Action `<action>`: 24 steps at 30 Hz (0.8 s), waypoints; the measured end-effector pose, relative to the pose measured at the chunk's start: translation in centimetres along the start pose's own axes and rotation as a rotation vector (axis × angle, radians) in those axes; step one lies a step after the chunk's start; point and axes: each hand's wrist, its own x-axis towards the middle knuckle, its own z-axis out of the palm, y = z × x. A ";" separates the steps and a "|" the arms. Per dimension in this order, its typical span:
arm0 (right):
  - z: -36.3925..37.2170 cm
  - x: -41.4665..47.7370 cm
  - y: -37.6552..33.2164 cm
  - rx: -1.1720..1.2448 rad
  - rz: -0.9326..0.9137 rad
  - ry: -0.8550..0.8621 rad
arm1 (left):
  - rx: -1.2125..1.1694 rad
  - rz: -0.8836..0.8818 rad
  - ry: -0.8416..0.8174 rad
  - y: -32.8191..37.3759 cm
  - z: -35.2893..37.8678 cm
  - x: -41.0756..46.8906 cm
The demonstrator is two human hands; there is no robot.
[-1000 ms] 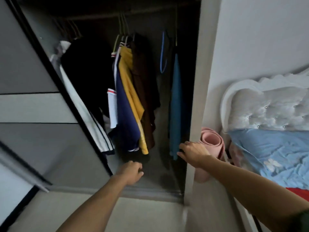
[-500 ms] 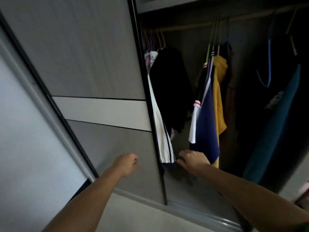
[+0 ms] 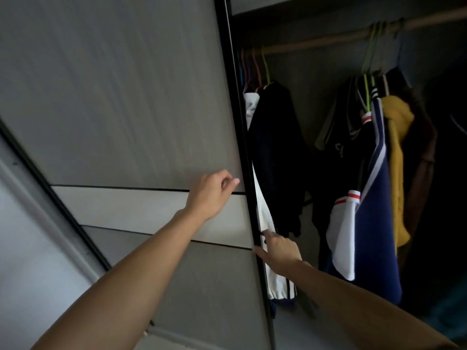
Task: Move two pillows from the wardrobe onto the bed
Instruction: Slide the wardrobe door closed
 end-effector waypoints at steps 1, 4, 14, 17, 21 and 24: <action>0.2 0.7 -0.2 -0.006 0.014 0.015 | -0.026 0.043 0.025 0.1 0.0 1.1; 1.1 2.0 -0.2 -0.022 0.054 0.038 | 0.012 0.178 0.037 -0.3 0.3 3.3; 3.4 1.1 -0.3 -0.171 0.184 0.198 | 0.112 0.552 0.043 -0.7 1.5 5.6; 2.9 0.0 -0.3 -0.196 0.267 0.222 | 0.088 0.581 0.014 0.6 1.8 5.5; 1.9 -1.9 0.8 -0.230 0.394 0.244 | 0.035 0.592 -0.015 3.9 2.9 5.3; 0.6 -3.1 2.2 -0.251 0.485 0.241 | -0.014 0.547 -0.038 6.9 4.1 5.4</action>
